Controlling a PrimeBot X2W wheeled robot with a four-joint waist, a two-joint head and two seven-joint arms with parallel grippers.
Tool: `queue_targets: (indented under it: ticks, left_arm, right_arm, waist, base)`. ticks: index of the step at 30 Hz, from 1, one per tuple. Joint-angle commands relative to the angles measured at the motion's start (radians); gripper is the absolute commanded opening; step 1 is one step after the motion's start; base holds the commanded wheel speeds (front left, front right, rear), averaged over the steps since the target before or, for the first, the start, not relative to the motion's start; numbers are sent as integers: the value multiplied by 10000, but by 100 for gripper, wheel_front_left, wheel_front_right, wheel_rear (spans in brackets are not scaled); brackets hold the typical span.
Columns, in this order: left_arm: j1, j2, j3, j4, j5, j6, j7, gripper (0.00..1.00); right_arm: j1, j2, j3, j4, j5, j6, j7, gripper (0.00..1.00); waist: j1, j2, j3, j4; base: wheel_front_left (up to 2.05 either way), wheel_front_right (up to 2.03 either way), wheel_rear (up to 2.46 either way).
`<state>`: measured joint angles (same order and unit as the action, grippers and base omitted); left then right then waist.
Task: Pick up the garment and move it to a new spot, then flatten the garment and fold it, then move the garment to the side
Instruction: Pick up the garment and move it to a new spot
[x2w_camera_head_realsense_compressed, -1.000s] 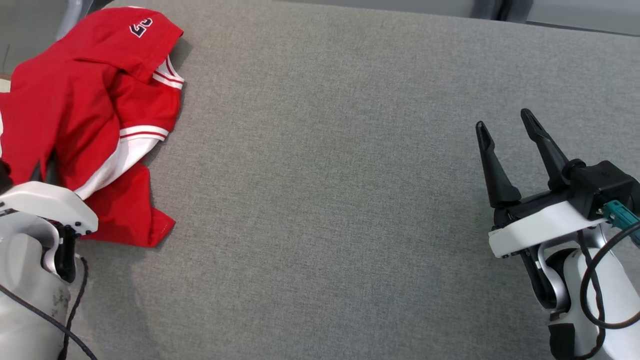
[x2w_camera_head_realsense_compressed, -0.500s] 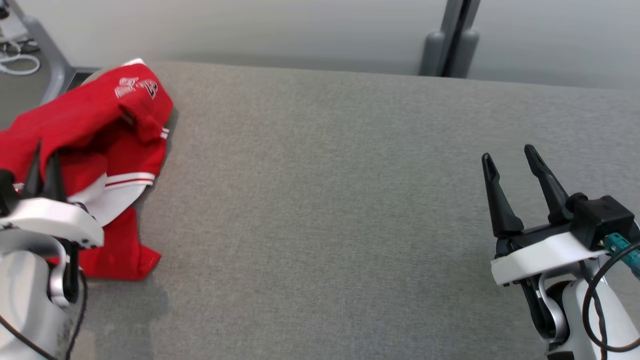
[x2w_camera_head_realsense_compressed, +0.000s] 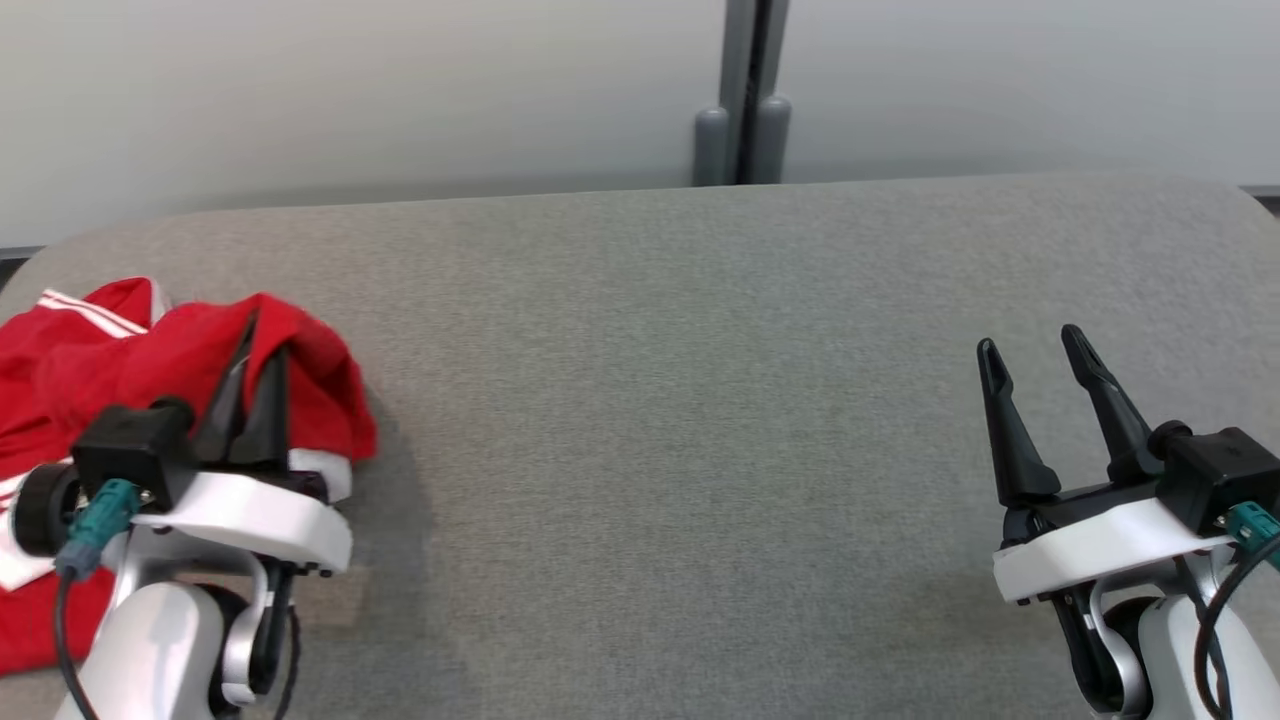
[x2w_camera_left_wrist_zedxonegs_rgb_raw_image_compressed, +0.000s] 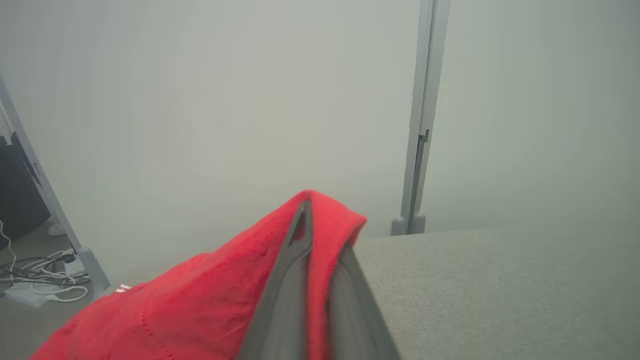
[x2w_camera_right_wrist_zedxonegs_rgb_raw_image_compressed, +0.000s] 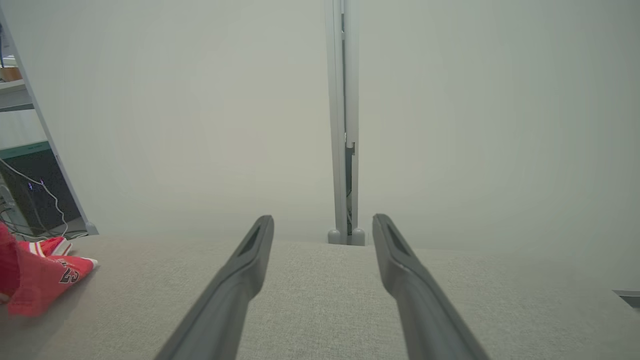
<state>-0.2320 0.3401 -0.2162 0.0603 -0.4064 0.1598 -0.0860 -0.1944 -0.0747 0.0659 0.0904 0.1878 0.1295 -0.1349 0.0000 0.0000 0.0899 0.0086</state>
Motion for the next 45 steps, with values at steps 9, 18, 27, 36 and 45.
queue_targets:
  ticks: [9, 18, 27, 36, 45]
  left_arm:
    - [-1092, -431, -1484, -1477, 440, -607, 807, 0]
    - [-2208, -1383, -3287, -429, 767, -1466, 1437, 0]
    - [-2842, -2021, -4096, 1752, 729, -2115, 1333, 84]
    - [-3133, -2197, -4023, 2049, 578, -2211, 420, 100]
    - [-2609, -1744, -2881, 1695, 177, -1410, -640, 100]
  right_arm:
    - [-176, 149, -166, -558, 68, 23, -24, 100]
    - [-416, 219, -49, -435, 375, 23, -337, 100]
    - [-641, 218, 68, -7, 815, 23, -784, 100]
    - [-653, 215, -108, 412, 758, 23, -974, 100]
    - [-537, 210, -400, 586, 426, 23, -847, 100]
  waist:
    - [0, 0, 1021, -1347]
    - [0, 0, 2087, -2624]
    - [0, 0, 2660, -3212]
    - [0, 0, 2379, -2940]
    - [0, 0, 1562, -1901]
  base:
    - [0, 0, 0]
    - [0, 0, 0]
    - [0, 0, 0]
    - [0, 0, 0]
    - [0, 0, 0]
